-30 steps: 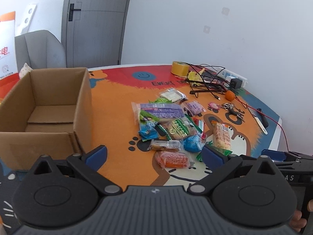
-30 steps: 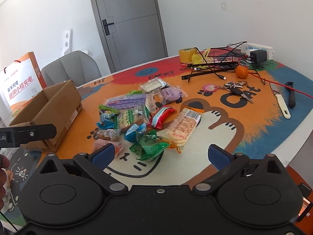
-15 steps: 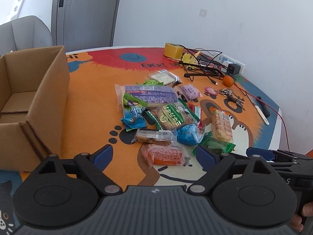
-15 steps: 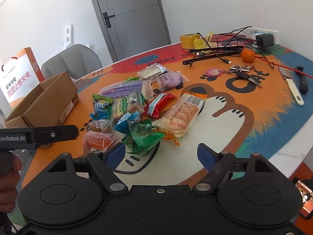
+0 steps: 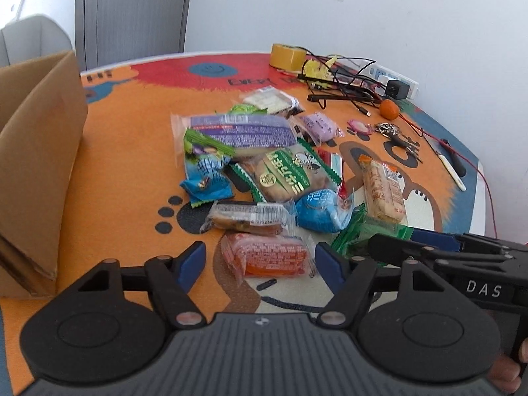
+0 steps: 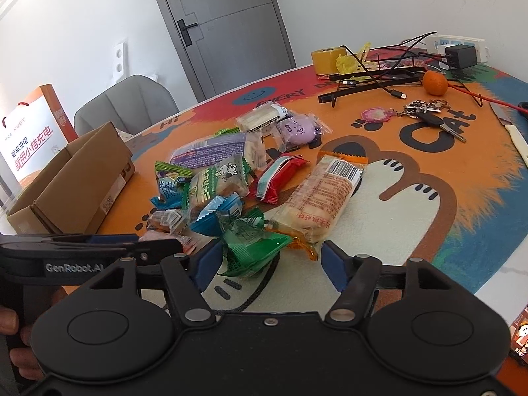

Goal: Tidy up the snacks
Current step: 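Grasp the orange snack packet with the left tool while the right tool grasps a green-wrapped candy, then release the orange packet into the box with the left tool while the right drops the green candy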

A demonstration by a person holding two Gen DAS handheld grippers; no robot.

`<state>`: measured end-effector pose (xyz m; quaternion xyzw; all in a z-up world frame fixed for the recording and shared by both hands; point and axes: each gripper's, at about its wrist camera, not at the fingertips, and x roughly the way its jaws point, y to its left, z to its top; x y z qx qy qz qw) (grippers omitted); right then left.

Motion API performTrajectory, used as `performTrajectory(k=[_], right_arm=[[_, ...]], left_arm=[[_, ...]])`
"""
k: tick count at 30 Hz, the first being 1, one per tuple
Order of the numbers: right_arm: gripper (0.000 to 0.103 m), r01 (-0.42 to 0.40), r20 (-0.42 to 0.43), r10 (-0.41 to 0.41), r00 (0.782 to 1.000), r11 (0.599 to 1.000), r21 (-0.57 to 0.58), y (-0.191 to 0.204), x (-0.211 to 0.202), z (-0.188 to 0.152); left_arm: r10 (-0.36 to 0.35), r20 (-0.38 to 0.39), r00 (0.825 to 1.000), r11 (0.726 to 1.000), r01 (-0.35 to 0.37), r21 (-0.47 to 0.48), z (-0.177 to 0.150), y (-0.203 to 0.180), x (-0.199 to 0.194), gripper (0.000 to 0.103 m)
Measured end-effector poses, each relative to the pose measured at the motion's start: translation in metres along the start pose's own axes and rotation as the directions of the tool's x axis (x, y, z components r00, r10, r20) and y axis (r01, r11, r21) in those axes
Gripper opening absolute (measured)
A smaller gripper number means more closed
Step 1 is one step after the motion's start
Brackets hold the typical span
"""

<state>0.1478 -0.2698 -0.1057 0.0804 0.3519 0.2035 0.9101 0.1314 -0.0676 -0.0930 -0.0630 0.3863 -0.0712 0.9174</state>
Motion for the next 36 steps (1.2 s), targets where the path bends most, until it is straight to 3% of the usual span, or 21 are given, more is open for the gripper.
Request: performTrajectory(k=[5, 8, 10, 12, 17, 36], right_arm=[[0.066, -0.005, 0.004, 0.005, 1.0, 1.0, 0.001, 0.002, 0.005, 0.001], [0.065, -0.004, 0.011, 0.004, 1.0, 1.0, 0.001, 0.003, 0.008, 0.003], [0.06, -0.008, 0.012, 0.008, 1.0, 1.0, 0.001, 0.005, 0.009, 0.002], [0.044, -0.018, 0.01, 0.018, 1.0, 1.0, 0.002, 0.005, 0.009, 0.002], [0.034, -0.044, 0.007, 0.044, 0.999, 0.999, 0.022, 0.005, 0.007, -0.001], [0.031, -0.104, 0.078, 0.103, 0.992, 0.995, 0.001, 0.035, -0.01, 0.017]], left_arm=[[-0.011, 0.01, 1.0, 1.0, 0.011, 0.016, -0.002, -0.003, -0.001, 0.053], [-0.023, 0.014, 1.0, 1.0, 0.023, 0.005, -0.003, -0.002, -0.003, 0.049], [-0.02, 0.017, 1.0, 1.0, 0.02, -0.001, -0.004, 0.0, -0.005, 0.049], [-0.016, 0.022, 1.0, 1.0, 0.016, -0.006, -0.004, 0.001, -0.007, 0.048], [-0.013, 0.036, 0.999, 1.0, 0.014, -0.02, -0.004, 0.005, -0.015, 0.048], [0.025, 0.167, 0.986, 0.997, -0.013, -0.074, 0.013, 0.025, -0.067, 0.048]])
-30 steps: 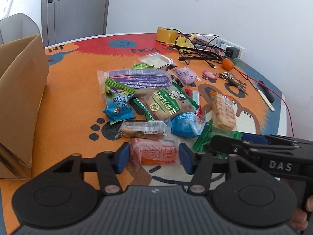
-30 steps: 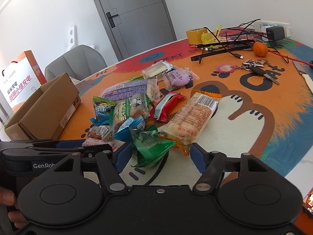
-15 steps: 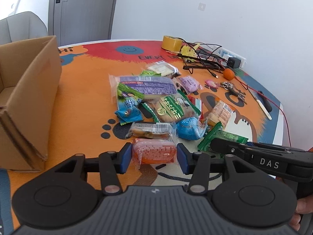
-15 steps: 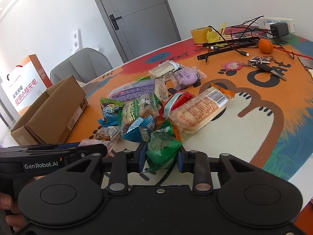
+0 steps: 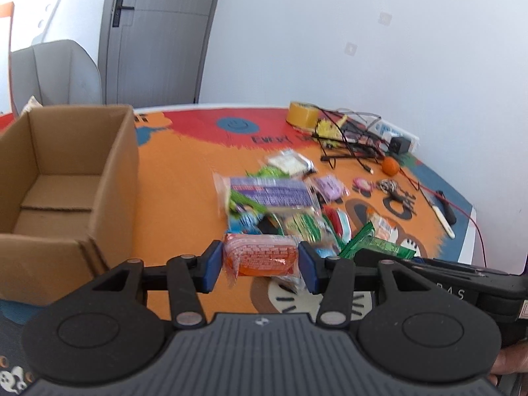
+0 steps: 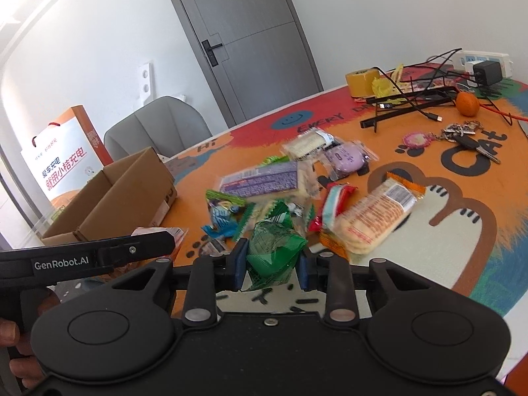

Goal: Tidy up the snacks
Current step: 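Release the orange packet into the box with the left tool while the right drops the green candy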

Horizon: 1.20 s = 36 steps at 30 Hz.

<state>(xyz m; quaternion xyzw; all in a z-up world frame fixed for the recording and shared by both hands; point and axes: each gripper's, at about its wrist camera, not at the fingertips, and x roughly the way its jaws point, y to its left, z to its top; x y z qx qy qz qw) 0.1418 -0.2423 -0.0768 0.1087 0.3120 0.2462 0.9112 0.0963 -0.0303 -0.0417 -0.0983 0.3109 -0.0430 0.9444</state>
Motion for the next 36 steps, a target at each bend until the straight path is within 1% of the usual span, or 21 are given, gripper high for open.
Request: performTrajectory(k=[10, 19, 25, 31, 36], right_arm=[[0.03, -0.048, 0.031, 0.049, 0.998, 0.999, -0.026, 0.028, 0.007, 0.018], [0.03, -0.109, 0.061, 0.111, 0.992, 0.993, -0.041, 0.061, 0.019, 0.036], [0.03, -0.152, 0.074, 0.156, 0.985, 0.987, -0.056, 0.087, 0.029, 0.047], [0.03, -0.186, 0.072, 0.193, 0.979, 0.979, -0.086, 0.109, 0.039, 0.055], [0.03, -0.203, 0.062, 0.21, 0.976, 0.974, -0.101, 0.124, 0.047, 0.059]], left_arm=[[0.047, 0.082, 0.996, 0.999, -0.045, -0.027, 0.02, 0.023, -0.026, 0.048], [0.103, 0.116, 0.988, 0.993, -0.096, -0.061, 0.028, 0.046, -0.04, 0.048], [0.144, 0.132, 0.981, 0.986, -0.13, -0.107, 0.033, 0.071, -0.052, 0.049], [0.19, 0.146, 0.971, 0.976, -0.171, -0.134, 0.036, 0.093, -0.061, 0.049], [0.226, 0.141, 0.964, 0.964, -0.201, -0.173, 0.038, 0.114, -0.064, 0.049]])
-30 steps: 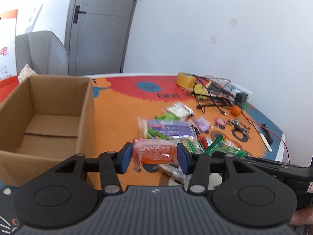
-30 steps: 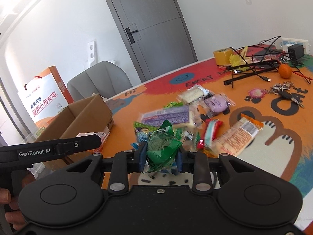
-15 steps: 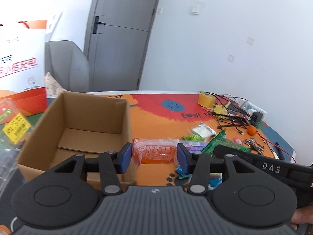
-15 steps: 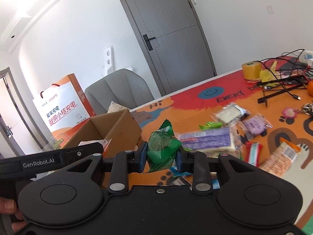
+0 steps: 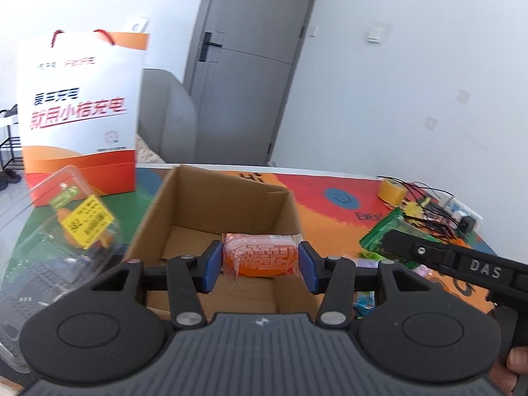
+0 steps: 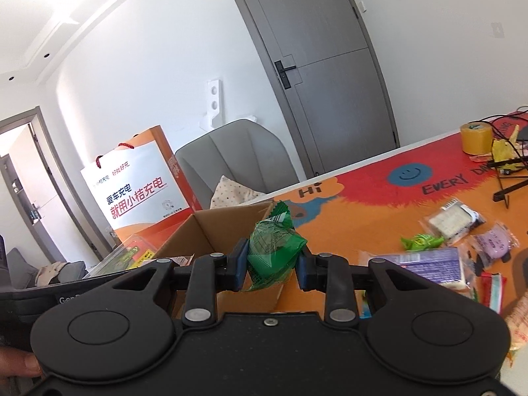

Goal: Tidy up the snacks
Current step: 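Release the orange packet into the box with the left tool while the right drops the green candy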

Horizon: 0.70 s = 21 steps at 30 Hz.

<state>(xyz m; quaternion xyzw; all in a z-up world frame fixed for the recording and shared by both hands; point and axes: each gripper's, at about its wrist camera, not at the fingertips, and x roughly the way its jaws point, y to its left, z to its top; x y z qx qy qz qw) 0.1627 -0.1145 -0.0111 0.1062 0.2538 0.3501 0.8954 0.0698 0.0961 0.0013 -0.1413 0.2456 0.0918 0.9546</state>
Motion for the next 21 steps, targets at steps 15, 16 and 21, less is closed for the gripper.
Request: performTrajectory(k=[15, 16, 21], right_arm=[[0.03, -0.076, -0.057, 0.074, 0.996, 0.996, -0.035, 0.041, 0.038, 0.001], [0.03, -0.077, -0.063, 0.075, 0.995, 0.996, -0.034, 0.043, 0.04, 0.001], [0.031, -0.099, -0.08, 0.097, 0.992, 0.995, -0.032, 0.05, 0.048, -0.001]], left_arm=[[0.062, -0.038, 0.997, 0.995, -0.065, -0.073, 0.012, 0.036, 0.008, 0.062], [0.069, -0.036, 0.997, 0.994, -0.071, -0.084, 0.012, 0.038, 0.007, 0.064], [0.088, -0.018, 0.996, 0.991, -0.09, -0.104, 0.011, 0.044, -0.004, 0.07]])
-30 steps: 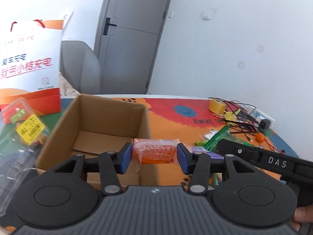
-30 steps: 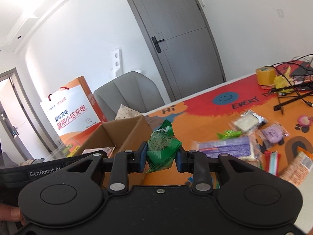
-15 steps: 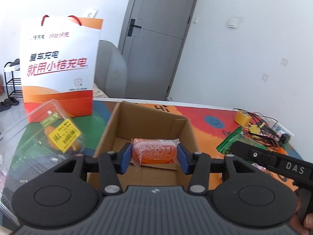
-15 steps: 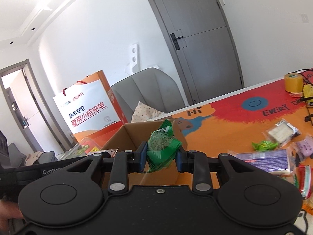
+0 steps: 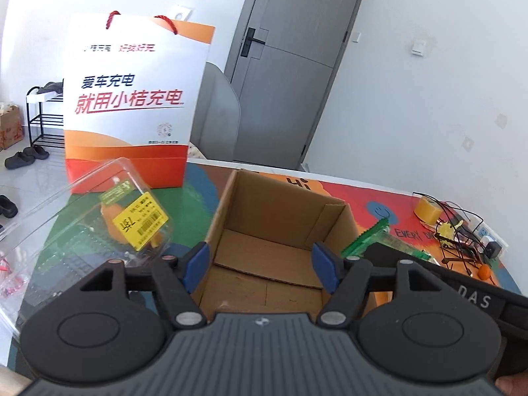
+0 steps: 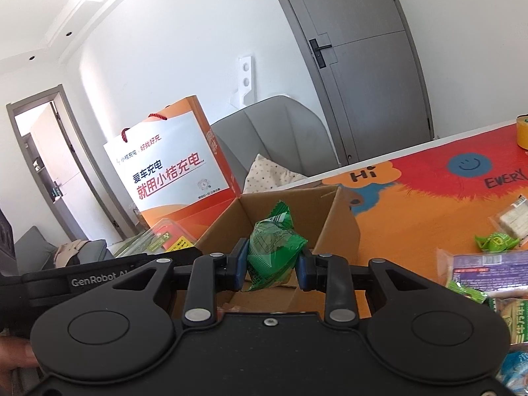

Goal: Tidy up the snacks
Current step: 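Release the orange packet into the box with the left tool while the right drops the green candy, then move both open tools back from the box to the snack pile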

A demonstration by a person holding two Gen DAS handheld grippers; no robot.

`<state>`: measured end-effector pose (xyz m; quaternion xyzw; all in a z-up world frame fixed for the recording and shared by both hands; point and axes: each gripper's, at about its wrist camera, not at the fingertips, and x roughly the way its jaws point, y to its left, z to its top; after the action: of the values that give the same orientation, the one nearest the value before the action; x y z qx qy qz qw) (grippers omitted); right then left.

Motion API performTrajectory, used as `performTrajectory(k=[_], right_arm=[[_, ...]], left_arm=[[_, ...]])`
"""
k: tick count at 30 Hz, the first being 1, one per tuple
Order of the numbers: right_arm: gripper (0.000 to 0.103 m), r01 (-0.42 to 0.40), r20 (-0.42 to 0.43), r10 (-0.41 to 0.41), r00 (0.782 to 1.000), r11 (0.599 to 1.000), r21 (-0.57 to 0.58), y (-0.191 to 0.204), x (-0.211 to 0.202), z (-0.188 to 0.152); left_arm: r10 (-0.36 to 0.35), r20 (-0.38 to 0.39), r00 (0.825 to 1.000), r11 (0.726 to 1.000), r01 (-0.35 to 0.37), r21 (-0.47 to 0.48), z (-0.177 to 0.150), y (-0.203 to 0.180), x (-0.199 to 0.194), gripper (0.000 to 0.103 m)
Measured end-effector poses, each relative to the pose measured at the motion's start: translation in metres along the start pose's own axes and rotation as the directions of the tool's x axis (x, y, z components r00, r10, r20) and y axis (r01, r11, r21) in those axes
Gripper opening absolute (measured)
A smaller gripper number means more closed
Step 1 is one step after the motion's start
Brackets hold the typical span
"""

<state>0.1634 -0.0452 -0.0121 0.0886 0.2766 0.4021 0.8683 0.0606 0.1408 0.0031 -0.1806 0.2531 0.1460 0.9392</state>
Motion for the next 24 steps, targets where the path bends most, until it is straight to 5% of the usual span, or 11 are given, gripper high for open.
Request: performTrajectory(k=[24], right_arm=[[0.072, 0.172, 0.003, -0.172, 0.985, 0.982, 0.084, -0.05, -0.062, -0.029]], left_arm=[[-0.039, -0.065, 0.997, 0.997, 0.043, 0.066, -0.027, -0.046, -0.001, 0.097]])
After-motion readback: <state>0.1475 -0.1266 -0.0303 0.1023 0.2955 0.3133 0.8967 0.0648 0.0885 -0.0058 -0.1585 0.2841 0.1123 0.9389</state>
